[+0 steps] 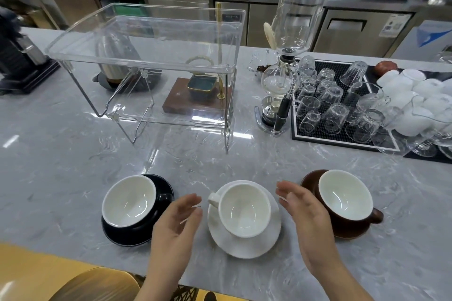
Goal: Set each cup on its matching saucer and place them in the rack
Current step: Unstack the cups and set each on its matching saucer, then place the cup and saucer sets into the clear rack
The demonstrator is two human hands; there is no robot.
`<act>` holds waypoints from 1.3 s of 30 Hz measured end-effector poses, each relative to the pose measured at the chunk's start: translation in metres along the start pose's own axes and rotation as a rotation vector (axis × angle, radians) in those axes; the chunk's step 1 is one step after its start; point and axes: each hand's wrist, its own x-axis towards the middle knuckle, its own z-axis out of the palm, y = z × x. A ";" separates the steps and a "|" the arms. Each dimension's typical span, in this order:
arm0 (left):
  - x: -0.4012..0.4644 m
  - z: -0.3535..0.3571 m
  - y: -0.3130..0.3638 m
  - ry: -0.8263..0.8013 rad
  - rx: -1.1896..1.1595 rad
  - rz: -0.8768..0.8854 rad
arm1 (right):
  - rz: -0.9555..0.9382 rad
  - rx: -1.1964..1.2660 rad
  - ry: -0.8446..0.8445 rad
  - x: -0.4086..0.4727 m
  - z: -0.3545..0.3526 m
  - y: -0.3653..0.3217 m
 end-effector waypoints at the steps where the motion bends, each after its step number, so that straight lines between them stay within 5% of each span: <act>1: -0.001 0.003 -0.002 0.049 -0.114 -0.080 | 0.035 0.068 0.046 0.000 -0.001 0.003; 7: -0.006 0.018 -0.003 0.177 -0.488 -0.356 | 0.240 0.292 0.172 -0.005 0.000 0.014; 14: -0.001 0.025 -0.002 0.074 -0.660 -0.608 | 0.430 0.368 0.210 -0.009 0.007 0.017; 26: 0.011 0.031 0.004 0.039 -0.529 -0.788 | 0.595 0.262 0.165 -0.003 0.015 0.007; 39: 0.016 0.031 0.006 0.003 -0.504 -0.782 | 0.610 0.150 0.115 0.005 0.014 0.004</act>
